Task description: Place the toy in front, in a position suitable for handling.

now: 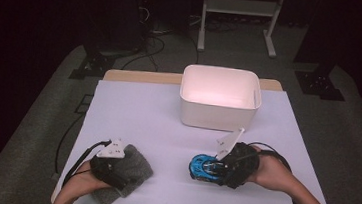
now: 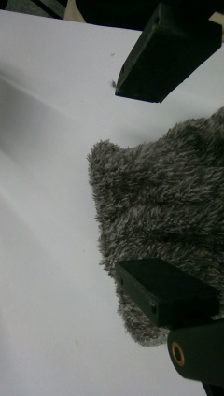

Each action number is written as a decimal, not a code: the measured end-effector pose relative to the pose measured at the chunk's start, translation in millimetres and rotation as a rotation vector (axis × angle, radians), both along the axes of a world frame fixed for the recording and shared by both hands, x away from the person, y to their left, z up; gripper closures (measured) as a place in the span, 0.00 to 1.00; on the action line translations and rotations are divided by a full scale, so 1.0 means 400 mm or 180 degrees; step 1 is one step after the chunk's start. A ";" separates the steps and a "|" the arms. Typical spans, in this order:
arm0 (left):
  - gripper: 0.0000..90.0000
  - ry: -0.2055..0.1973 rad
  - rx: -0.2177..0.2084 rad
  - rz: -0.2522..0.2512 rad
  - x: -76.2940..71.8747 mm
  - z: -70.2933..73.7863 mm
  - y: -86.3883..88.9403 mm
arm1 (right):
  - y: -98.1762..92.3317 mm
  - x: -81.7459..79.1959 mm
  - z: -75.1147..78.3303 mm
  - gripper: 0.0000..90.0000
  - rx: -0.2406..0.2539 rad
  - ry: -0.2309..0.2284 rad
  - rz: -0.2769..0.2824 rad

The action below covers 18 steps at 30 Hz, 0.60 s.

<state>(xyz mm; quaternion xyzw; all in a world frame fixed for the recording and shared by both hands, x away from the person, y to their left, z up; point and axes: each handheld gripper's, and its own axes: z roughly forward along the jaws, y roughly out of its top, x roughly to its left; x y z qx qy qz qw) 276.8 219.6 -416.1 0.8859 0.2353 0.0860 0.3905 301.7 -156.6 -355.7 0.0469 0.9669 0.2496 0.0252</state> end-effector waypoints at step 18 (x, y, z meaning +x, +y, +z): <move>0.15 0.0023 -0.0003 -0.0012 0.000 -0.004 0.004 | 0.108 0.016 -0.141 0.30 -0.0203 0.0146 0.0248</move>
